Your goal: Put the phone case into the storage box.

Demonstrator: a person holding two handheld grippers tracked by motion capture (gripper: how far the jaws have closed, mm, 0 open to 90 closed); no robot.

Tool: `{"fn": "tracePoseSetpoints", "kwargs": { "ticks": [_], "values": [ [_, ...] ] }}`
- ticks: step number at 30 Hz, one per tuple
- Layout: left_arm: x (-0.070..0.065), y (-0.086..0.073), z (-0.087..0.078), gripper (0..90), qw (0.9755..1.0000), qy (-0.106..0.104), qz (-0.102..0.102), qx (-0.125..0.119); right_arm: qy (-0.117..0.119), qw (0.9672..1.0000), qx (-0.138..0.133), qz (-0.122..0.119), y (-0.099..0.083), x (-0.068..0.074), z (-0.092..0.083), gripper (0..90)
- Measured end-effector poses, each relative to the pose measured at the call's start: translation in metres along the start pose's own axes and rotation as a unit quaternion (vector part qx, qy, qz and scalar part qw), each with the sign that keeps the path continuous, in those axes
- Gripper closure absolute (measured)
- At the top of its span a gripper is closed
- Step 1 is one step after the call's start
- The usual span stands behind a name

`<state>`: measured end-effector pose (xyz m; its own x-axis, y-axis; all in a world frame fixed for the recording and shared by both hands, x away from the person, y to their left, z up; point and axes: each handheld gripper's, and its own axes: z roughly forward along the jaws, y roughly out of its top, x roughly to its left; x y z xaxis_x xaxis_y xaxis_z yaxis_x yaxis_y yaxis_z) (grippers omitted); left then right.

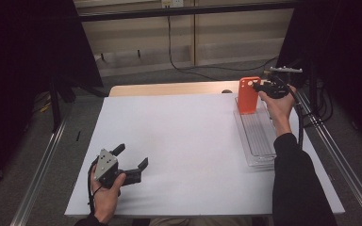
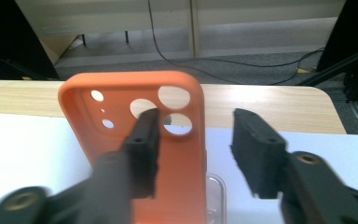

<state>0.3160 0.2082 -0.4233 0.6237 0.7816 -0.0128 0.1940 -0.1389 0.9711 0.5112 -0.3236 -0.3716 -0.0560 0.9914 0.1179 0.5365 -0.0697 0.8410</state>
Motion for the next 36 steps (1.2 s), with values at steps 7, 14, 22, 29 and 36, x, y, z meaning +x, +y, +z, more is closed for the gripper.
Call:
{"fn": "tracePoseSetpoints", "kwargs": {
  "ticks": [7, 14, 22, 29, 36],
  "values": [
    [0.0, 0.0, 0.001, 2.0, 1.0, 0.001, -0.003, -0.001, 0.006, 1.0, -0.005, -0.001, -0.003, 0.0, -0.003, 29.5],
    [0.001, 0.001, 0.006, 2.1, 1.0, 0.005, -0.007, -0.001, 0.012, 0.9999, -0.005, -0.002, -0.003, 0.001, -0.005, 8.1],
    [0.003, 0.001, 0.009, 2.3, 0.9999, 0.007, -0.013, -0.003, 0.007, 0.9996, -0.028, -0.005, -0.011, 0.0, -0.011, 12.6],
    [0.003, 0.001, 0.008, 2.3, 0.9999, 0.009, -0.014, -0.004, 0.009, 0.9989, -0.044, -0.016, -0.012, 0.003, -0.014, 13.9],
    [0.005, 0.001, 0.005, 2.4, 0.9997, 0.014, -0.017, -0.008, 0.004, 0.996, -0.082, -0.035, -0.018, 0.008, -0.016, 6.6]
  ]
}}
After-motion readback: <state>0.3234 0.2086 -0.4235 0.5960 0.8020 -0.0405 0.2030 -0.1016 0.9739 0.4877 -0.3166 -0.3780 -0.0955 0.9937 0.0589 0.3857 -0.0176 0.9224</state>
